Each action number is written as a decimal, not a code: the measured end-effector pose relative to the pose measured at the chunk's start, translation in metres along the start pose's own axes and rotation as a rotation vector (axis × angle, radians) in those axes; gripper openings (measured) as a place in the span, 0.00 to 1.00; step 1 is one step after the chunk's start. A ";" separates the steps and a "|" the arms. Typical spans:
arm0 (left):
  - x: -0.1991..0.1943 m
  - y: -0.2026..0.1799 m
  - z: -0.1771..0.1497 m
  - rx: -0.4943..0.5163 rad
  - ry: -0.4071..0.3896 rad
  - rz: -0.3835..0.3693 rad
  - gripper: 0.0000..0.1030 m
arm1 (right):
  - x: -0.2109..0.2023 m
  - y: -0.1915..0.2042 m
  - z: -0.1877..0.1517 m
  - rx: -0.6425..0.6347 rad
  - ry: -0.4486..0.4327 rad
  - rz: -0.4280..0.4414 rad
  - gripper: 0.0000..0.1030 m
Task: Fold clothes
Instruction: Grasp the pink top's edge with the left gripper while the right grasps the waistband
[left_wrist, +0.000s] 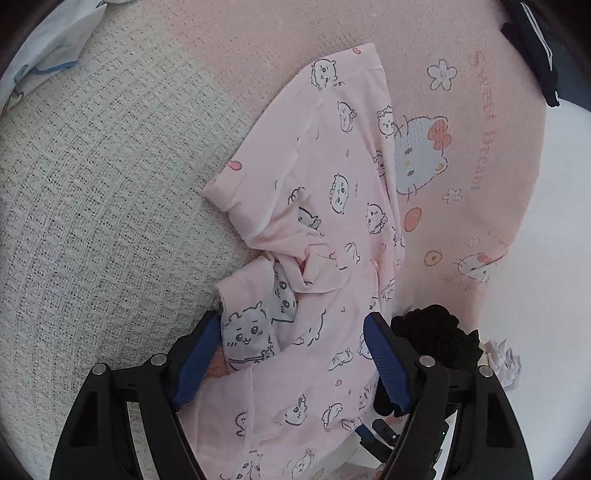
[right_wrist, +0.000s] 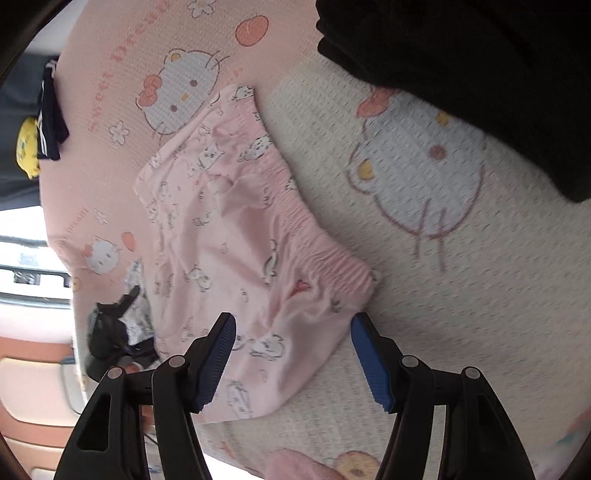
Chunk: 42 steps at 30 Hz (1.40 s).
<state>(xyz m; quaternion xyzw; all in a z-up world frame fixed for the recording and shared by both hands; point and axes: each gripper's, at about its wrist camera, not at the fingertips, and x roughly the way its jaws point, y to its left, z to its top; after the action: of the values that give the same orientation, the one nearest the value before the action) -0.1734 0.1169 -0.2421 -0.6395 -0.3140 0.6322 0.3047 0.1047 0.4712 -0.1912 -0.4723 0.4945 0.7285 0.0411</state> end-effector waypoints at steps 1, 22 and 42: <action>0.001 -0.002 0.001 0.013 -0.011 0.008 0.75 | 0.003 -0.001 0.001 0.016 0.002 0.019 0.62; 0.020 -0.030 -0.013 0.359 -0.133 0.369 0.20 | 0.027 0.016 0.006 -0.015 -0.074 -0.026 0.59; 0.028 -0.062 -0.029 0.695 -0.225 0.723 0.16 | 0.020 0.024 0.003 -0.143 -0.074 -0.299 0.09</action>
<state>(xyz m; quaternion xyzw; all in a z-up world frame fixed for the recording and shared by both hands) -0.1457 0.1775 -0.2101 -0.4961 0.1250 0.8291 0.2254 0.0791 0.4533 -0.1886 -0.5151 0.3635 0.7646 0.1336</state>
